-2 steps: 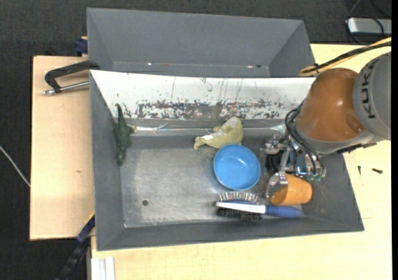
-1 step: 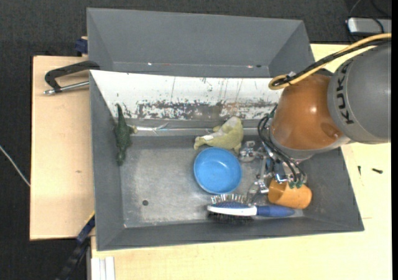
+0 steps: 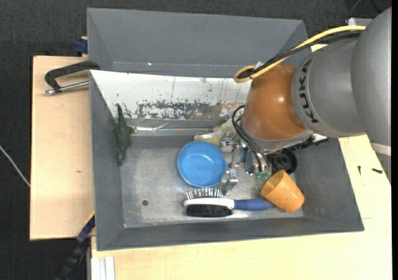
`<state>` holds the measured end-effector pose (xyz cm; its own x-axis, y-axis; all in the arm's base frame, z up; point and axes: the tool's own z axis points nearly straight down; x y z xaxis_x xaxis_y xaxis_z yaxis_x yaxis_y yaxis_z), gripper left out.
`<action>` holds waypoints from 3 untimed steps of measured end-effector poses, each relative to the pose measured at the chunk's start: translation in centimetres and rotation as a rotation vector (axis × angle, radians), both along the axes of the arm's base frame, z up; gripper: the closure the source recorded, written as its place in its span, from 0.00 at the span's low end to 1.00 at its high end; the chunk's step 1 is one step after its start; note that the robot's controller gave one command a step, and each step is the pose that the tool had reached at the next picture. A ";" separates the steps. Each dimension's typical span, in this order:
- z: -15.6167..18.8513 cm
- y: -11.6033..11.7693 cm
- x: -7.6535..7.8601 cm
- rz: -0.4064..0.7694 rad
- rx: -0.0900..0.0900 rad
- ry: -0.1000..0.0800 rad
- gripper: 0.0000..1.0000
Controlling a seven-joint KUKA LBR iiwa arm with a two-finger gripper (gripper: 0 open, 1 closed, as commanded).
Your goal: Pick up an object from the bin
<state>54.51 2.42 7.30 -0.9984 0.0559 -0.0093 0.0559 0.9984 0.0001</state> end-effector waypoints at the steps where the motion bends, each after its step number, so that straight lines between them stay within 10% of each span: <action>1: 0.5 7.0 -3.8 0.300 -0.002 -0.038 0.00; 2: 11.8 1.3 -0.1 0.534 -0.005 -0.005 0.00; 3: 3.2 -0.7 4.2 0.546 -0.001 0.008 0.00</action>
Offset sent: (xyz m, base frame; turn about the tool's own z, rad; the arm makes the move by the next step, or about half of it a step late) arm -0.0507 0.0689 -0.0030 -0.3025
